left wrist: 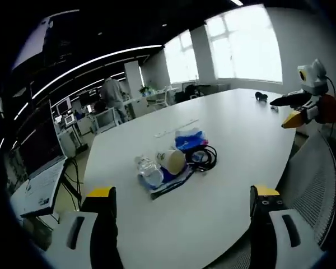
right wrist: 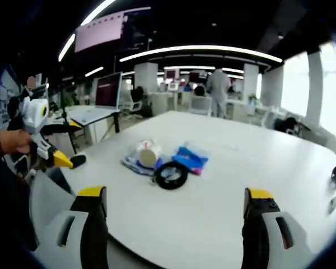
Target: Arrange the tabletop items into an orderly group along one side of the table until the central work area is clear of visible clutter.
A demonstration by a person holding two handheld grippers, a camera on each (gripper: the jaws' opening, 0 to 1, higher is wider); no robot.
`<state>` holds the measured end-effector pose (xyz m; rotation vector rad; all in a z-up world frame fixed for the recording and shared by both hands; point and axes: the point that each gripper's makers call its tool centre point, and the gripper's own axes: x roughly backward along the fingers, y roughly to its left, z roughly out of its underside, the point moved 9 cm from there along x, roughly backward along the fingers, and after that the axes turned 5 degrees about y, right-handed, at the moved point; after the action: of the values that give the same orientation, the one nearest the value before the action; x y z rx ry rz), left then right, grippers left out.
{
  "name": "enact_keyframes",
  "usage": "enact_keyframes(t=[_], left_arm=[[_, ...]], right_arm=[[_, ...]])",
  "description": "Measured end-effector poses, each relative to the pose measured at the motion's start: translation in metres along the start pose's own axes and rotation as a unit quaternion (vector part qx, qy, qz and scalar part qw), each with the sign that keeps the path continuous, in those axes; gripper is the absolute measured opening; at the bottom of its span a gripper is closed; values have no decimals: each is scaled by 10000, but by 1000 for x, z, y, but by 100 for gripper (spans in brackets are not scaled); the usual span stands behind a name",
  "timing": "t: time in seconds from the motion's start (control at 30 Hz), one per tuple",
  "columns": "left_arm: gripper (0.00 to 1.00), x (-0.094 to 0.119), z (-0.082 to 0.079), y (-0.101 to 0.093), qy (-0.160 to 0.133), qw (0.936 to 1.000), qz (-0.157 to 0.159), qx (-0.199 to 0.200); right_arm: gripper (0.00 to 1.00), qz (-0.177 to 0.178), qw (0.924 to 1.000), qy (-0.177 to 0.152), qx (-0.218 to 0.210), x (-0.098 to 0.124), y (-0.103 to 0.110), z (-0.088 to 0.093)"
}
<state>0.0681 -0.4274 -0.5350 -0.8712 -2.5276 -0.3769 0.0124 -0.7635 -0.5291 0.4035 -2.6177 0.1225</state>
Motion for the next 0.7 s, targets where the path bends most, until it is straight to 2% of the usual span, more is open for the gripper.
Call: enact_keyframes(t=[0.07, 0.1, 0.33, 0.7], left_arm=[[99, 2, -2, 1, -135, 9995, -14, 271], [99, 2, -2, 2, -140, 9995, -6, 286], [99, 3, 1, 5, -96, 9996, -42, 266], [99, -1, 3, -2, -15, 9998, 29, 203]], right_arm=[[100, 3, 10000, -26, -59, 0, 0, 1], [100, -2, 10000, -29, -71, 0, 0, 2], [100, -38, 10000, -3, -80, 1, 1, 5], [100, -49, 9999, 17, -144, 0, 3, 7]])
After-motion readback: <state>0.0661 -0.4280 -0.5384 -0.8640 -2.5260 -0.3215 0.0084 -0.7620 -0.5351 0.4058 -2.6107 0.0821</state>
